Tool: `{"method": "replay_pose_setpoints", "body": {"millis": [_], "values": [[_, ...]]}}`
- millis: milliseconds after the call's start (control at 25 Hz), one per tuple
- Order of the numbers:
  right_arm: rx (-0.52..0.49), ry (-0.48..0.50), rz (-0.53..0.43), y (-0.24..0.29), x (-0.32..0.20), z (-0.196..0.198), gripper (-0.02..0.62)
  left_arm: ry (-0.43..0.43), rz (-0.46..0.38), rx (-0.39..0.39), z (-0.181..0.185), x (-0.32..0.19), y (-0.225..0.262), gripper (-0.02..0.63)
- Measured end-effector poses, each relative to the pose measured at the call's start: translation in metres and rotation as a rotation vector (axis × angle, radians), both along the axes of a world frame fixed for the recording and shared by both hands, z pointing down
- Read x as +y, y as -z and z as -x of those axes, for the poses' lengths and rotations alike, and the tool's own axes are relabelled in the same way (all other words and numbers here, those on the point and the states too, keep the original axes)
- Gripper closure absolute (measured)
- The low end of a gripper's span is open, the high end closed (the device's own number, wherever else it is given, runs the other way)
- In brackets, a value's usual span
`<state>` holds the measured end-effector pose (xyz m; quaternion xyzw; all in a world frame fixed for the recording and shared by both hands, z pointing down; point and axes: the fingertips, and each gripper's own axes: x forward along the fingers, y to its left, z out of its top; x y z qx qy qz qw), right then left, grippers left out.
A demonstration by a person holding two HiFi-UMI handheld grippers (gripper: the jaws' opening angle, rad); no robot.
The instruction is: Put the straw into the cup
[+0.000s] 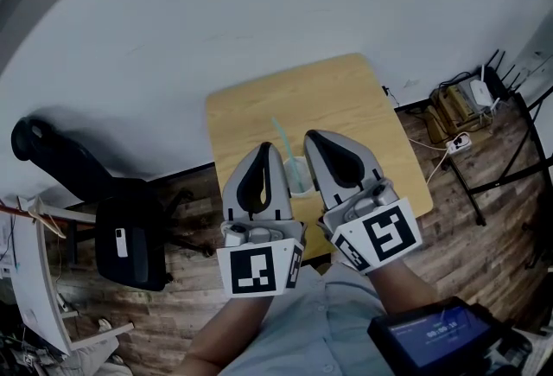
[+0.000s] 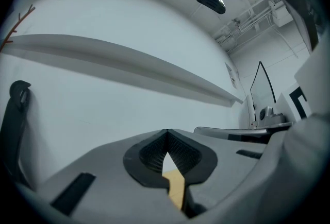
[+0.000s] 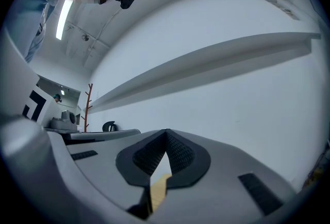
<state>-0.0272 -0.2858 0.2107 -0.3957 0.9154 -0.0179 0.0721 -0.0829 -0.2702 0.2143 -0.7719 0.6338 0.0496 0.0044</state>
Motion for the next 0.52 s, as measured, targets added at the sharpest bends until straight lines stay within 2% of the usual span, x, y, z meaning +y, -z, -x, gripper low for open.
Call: {"method": "replay_pose_setpoints", "body": {"millis": [520], "values": [[0.003,0.001,0.011,-0.004,0.0067,-0.0022,0.597,-0.001,0.011,0.004,-0.0007,0.0068,-0.005,0.607]]}}
